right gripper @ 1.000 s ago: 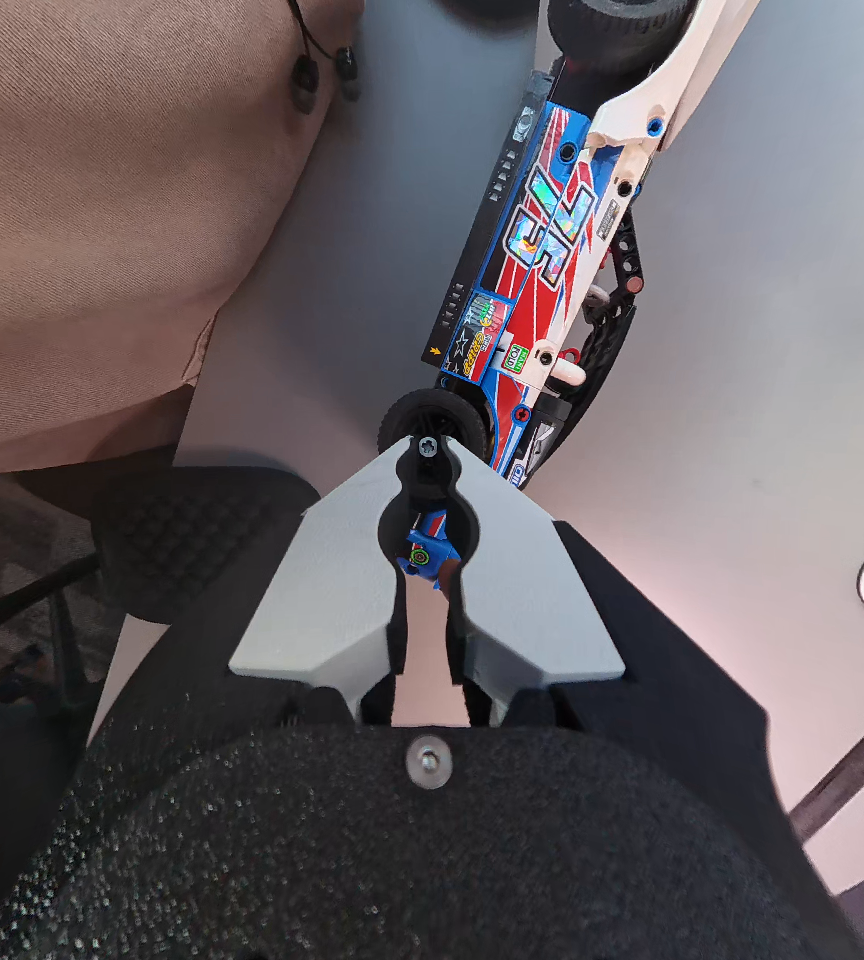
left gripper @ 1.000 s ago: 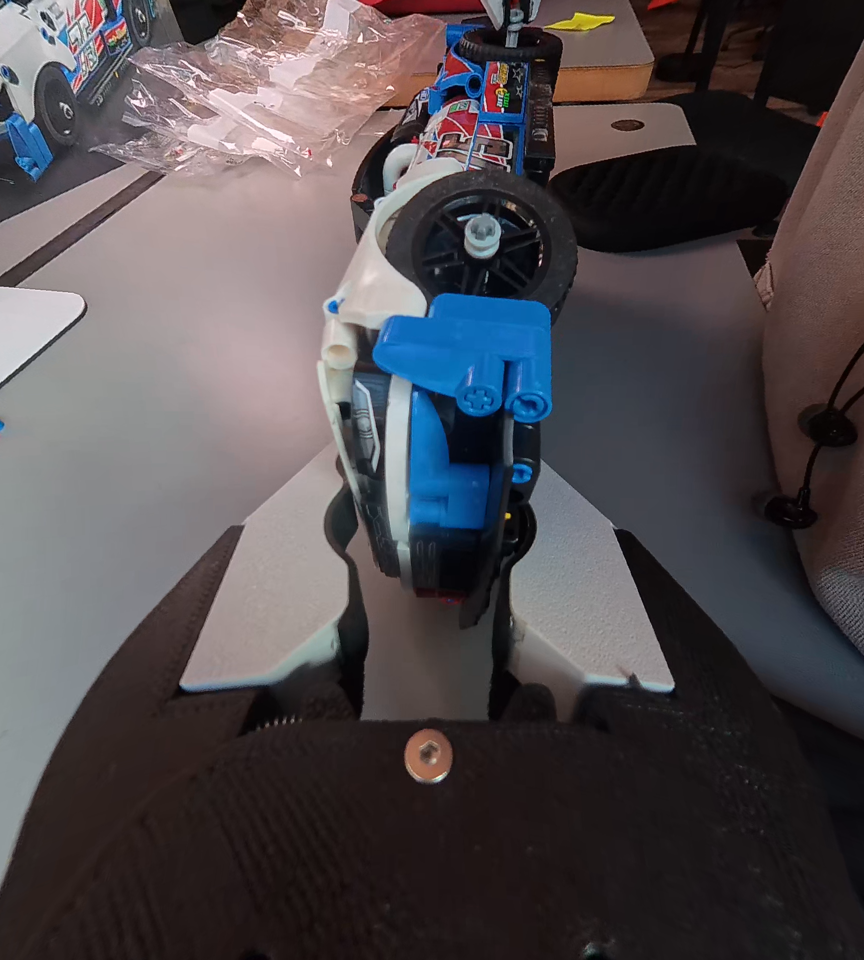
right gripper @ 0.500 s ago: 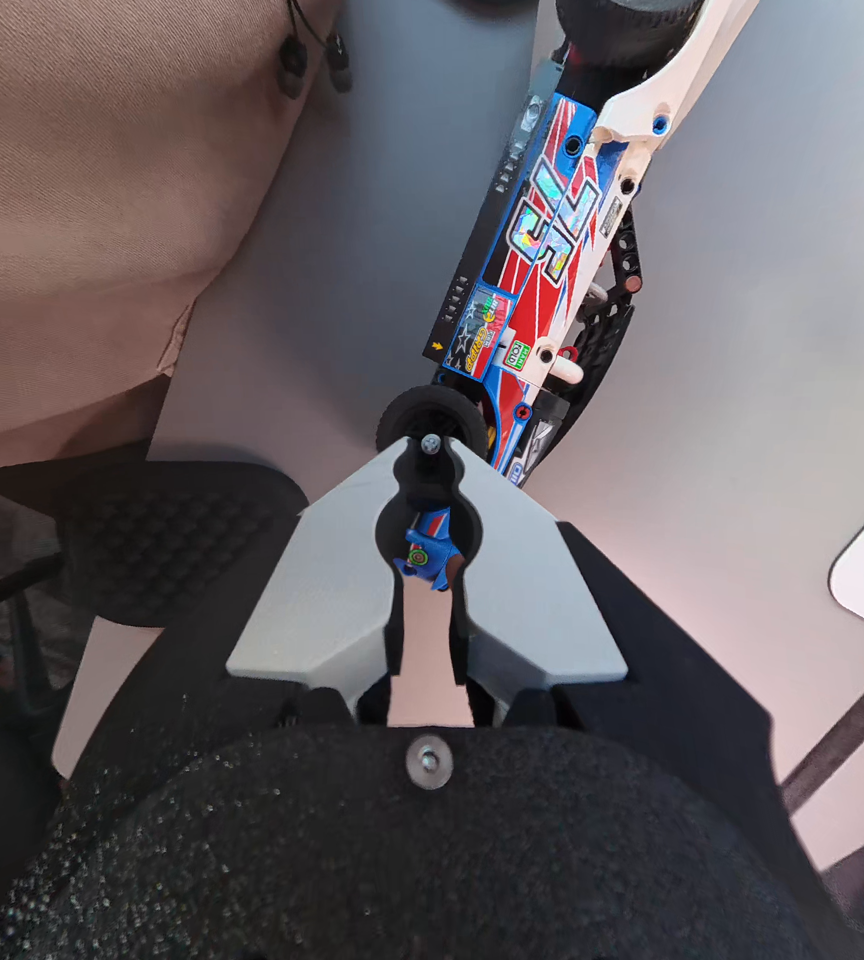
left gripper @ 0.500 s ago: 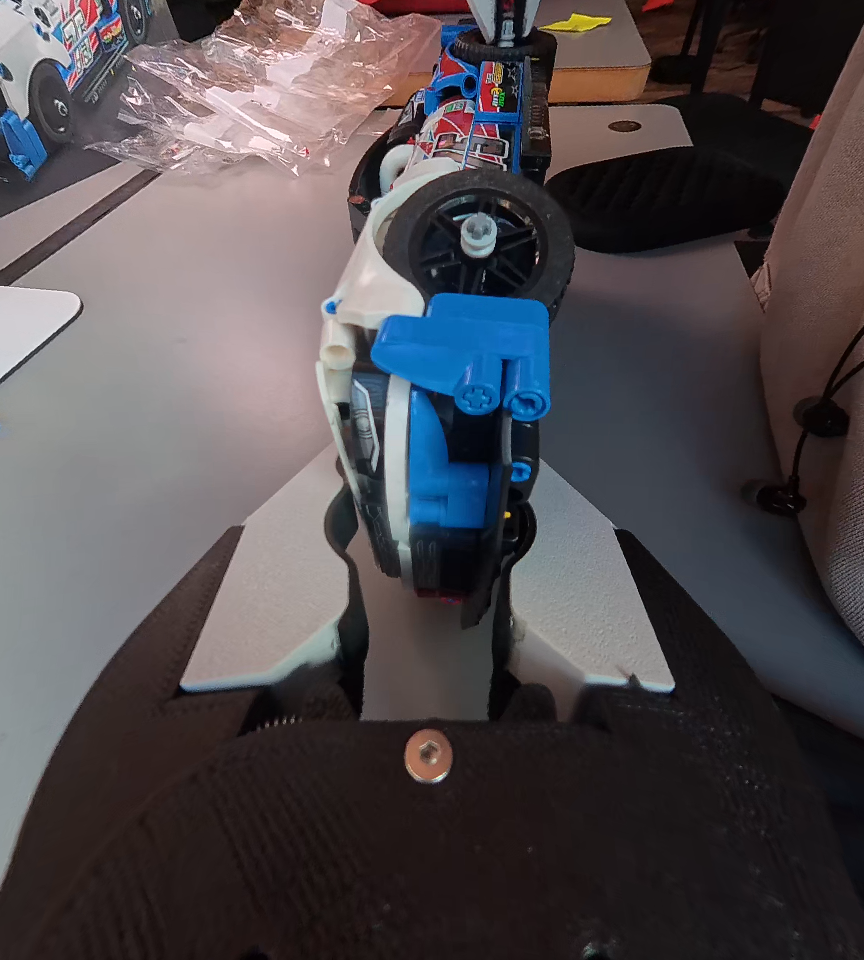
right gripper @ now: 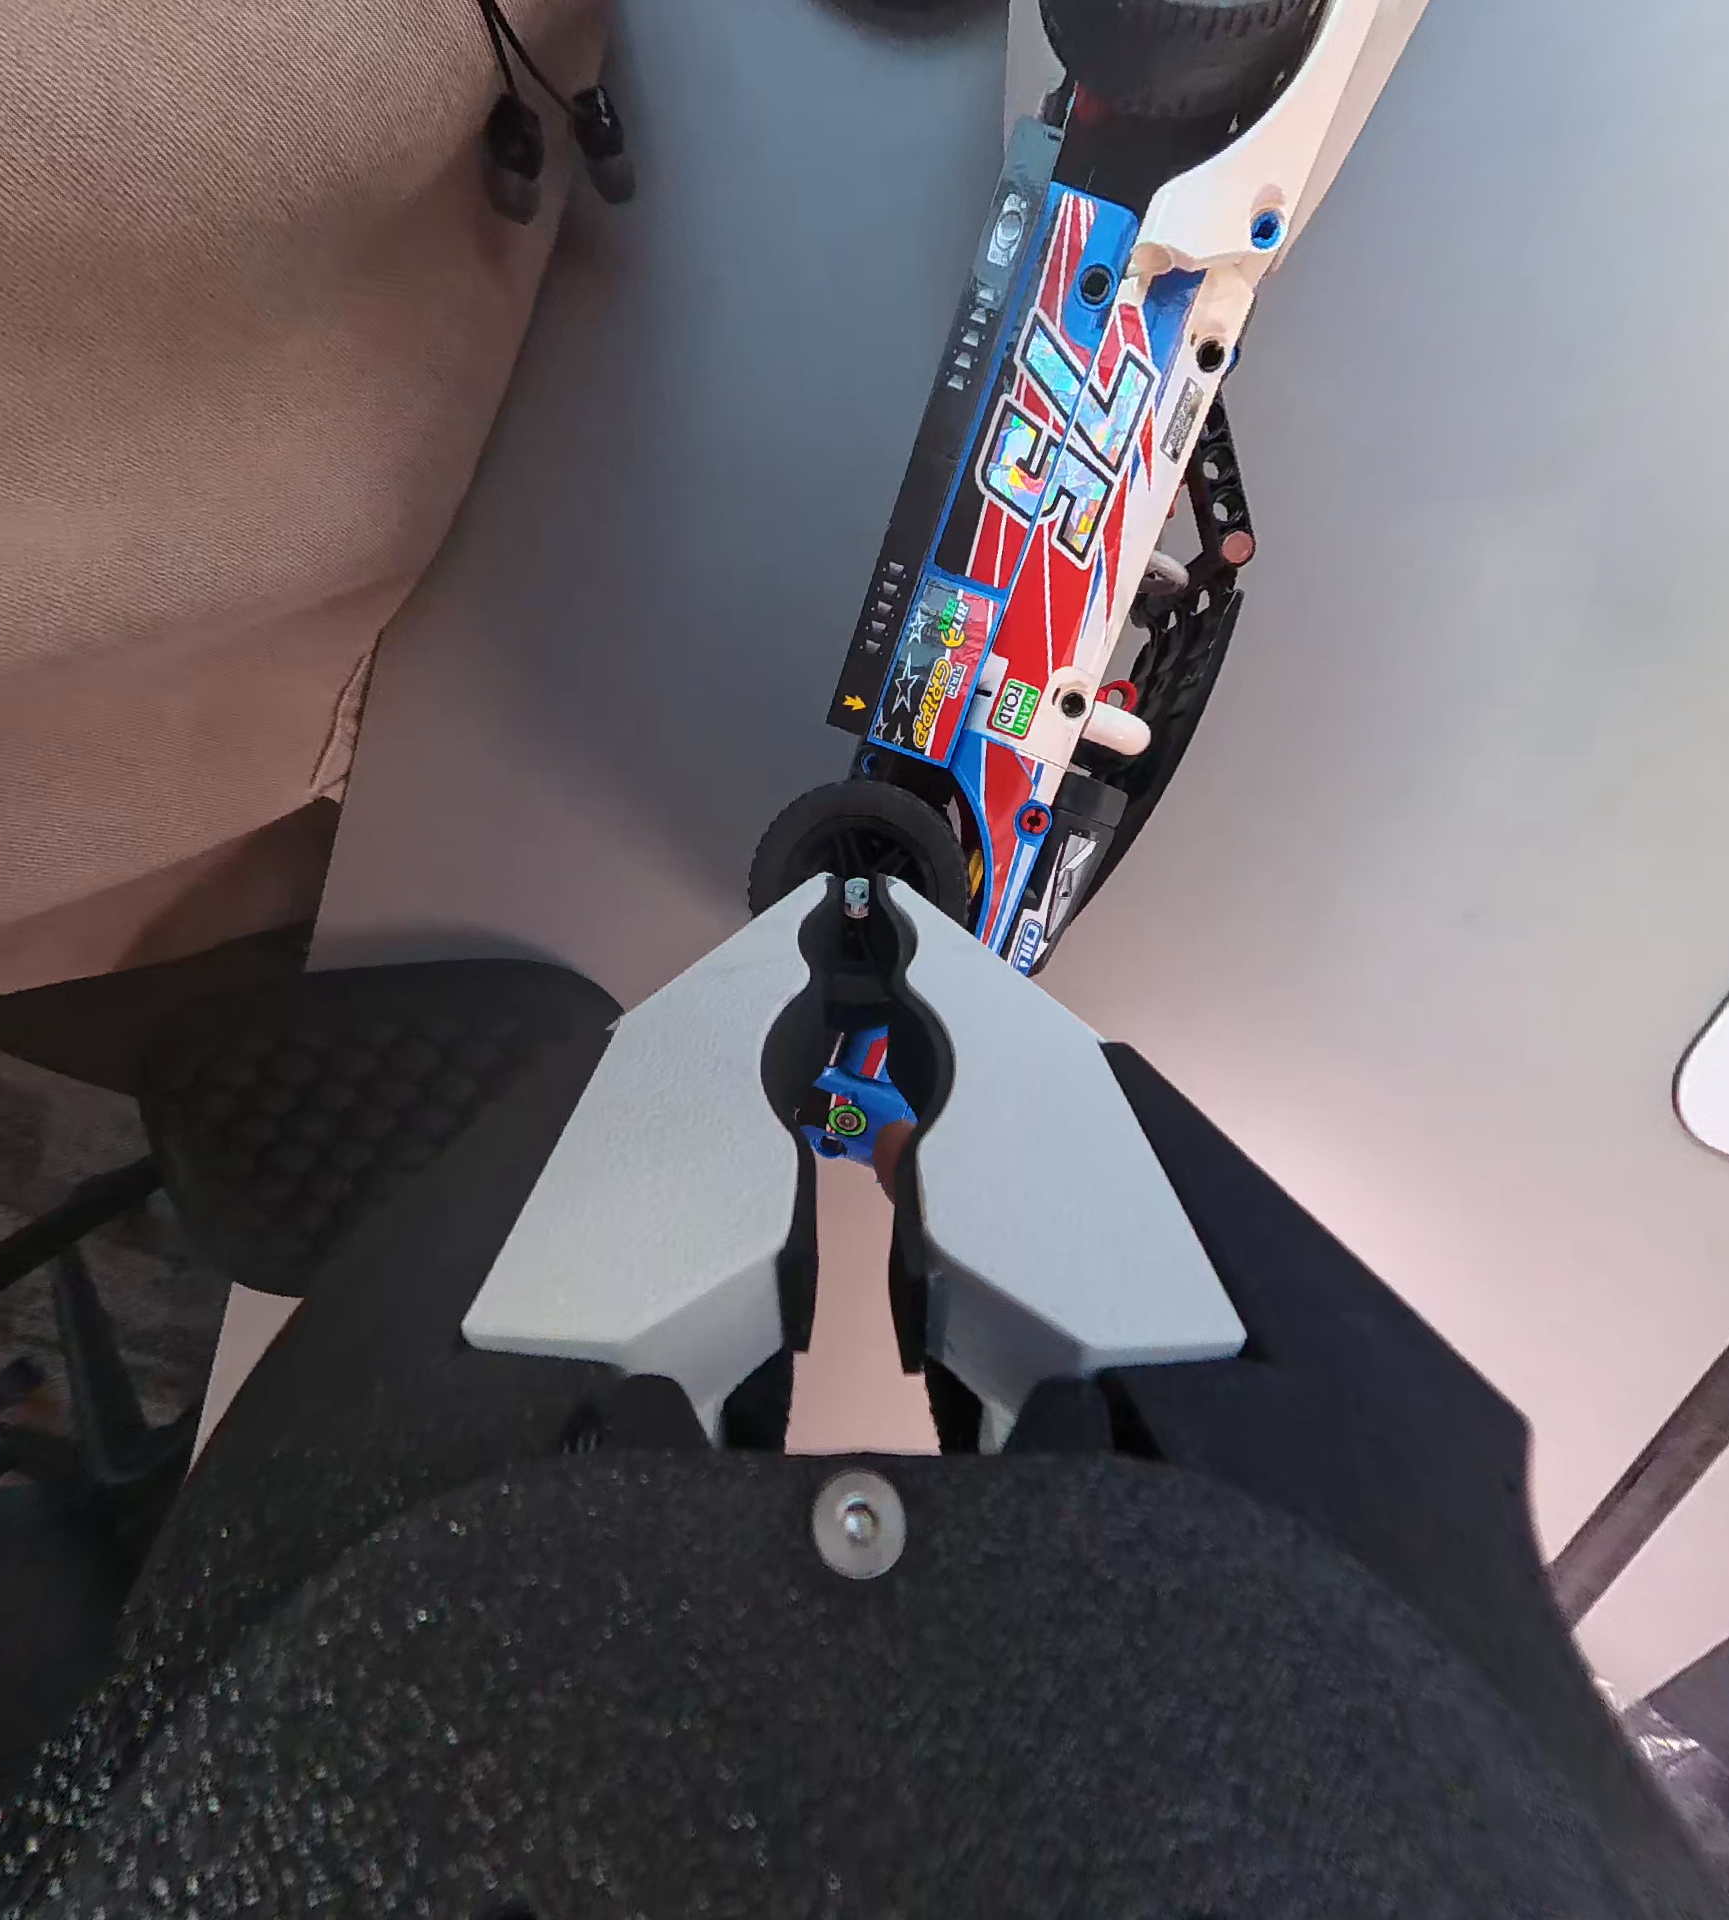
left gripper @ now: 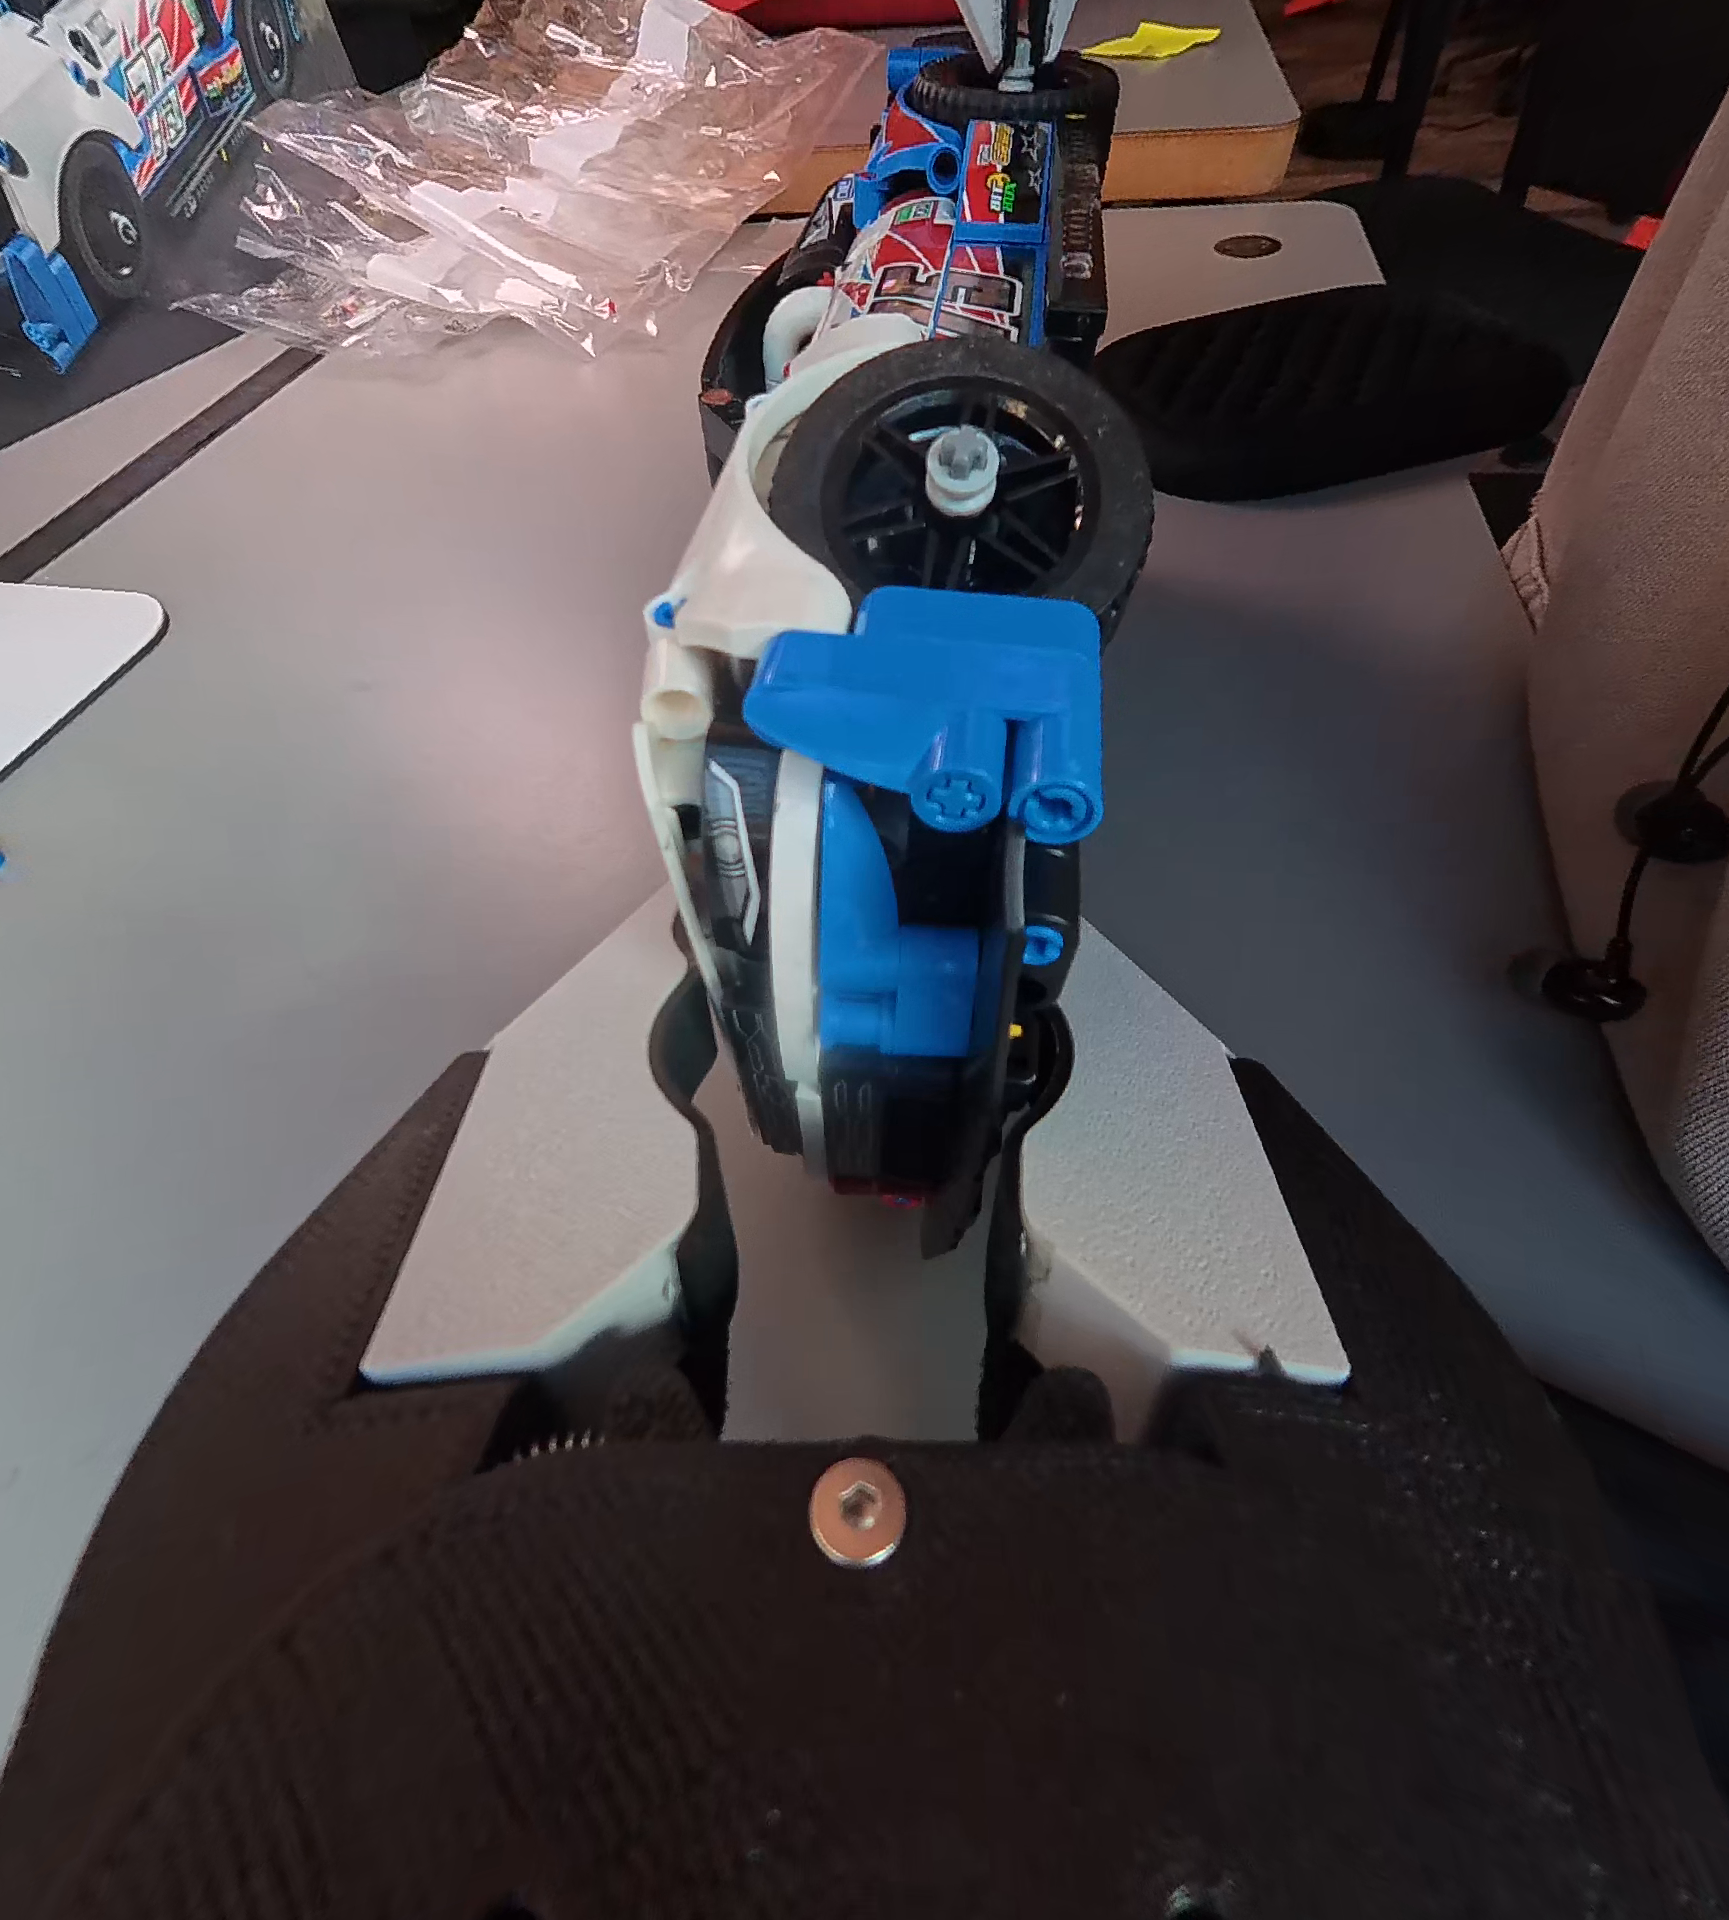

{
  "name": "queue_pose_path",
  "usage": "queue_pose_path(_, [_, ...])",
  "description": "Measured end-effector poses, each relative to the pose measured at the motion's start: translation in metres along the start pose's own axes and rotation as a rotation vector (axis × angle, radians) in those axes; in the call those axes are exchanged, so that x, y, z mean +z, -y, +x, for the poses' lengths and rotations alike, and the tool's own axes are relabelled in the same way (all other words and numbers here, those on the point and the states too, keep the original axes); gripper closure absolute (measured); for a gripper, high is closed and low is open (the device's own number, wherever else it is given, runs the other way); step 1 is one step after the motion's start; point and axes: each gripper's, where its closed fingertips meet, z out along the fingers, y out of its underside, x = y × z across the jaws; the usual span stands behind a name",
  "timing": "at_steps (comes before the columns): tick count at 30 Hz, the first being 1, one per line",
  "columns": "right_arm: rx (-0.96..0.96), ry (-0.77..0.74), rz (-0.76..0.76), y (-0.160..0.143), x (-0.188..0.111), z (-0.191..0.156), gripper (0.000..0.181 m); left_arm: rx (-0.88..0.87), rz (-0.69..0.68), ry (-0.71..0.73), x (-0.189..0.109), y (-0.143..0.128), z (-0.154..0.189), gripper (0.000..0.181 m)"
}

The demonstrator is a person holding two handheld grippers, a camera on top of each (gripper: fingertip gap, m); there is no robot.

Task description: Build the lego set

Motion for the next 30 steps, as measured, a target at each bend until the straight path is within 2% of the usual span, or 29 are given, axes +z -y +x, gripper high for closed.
queue_pose_path(9, [-0.016,-0.031,-0.116,-0.004,0.001,0.003,0.179,-0.019,-0.001,-0.006,0.0,0.0,0.0,0.128])
queue_pose_path(13, [0.01,-0.002,-0.086,0.001,0.004,-0.005,0.175,0.023,0.0,0.009,0.0,0.0,0.001,0.128])
queue_pose_path(15, [0.039,-0.066,-0.021,0.002,0.001,-0.003,0.168,0.023,-0.002,0.017,-0.001,0.0,0.002,0.128])
queue_pose_path(16, [0.096,-0.073,0.075,0.008,-0.006,-0.005,0.165,0.028,-0.002,0.02,-0.001,0.0,0.002,0.128])
queue_pose_path(17, [0.161,-0.101,0.199,0.017,-0.019,-0.005,0.14,0.032,-0.003,0.024,-0.001,0.0,0.002,0.128])
queue_pose_path(18, [0.19,-0.191,0.282,0.017,-0.032,0.0,0.122,0.039,-0.003,0.027,-0.001,0.0,0.001,0.128])
queue_pose_path(20, [0.187,-0.412,0.305,-0.01,-0.037,0.005,0.104,0.061,-0.002,0.036,0.0,0.001,0.002,0.128])
queue_pose_path(22, [0.297,-0.441,0.304,-0.041,-0.002,-0.006,0.094,0.101,-0.005,0.05,0.0,0.001,0.002,0.128])
queue_pose_path(23, [0.341,-0.464,0.31,-0.054,0.019,-0.008,0.094,0.134,-0.005,0.06,0.0,0.003,0.003,0.128])
queue_pose_path(25, [0.387,-0.581,0.38,-0.061,0.043,-0.003,0.117,0.225,0.016,0.081,0.001,0.014,0.007,0.128])
queue_pose_path(27, [0.342,-0.681,0.4,-0.064,0.043,-0.004,0.117,0.34,0.024,0.115,0.0,0.031,0.011,0.128])
queue_pose_path(28, [0.308,-0.76,0.36,-0.071,0.038,-0.001,0.117,0.434,0.01,0.163,0.001,0.041,0.01,0.128])
queue_pose_path(30, [0.156,-1.014,0.212,-0.09,0.02,0.013,0.117,0.734,-0.073,0.337,0.007,0.055,-0.005,0.127])
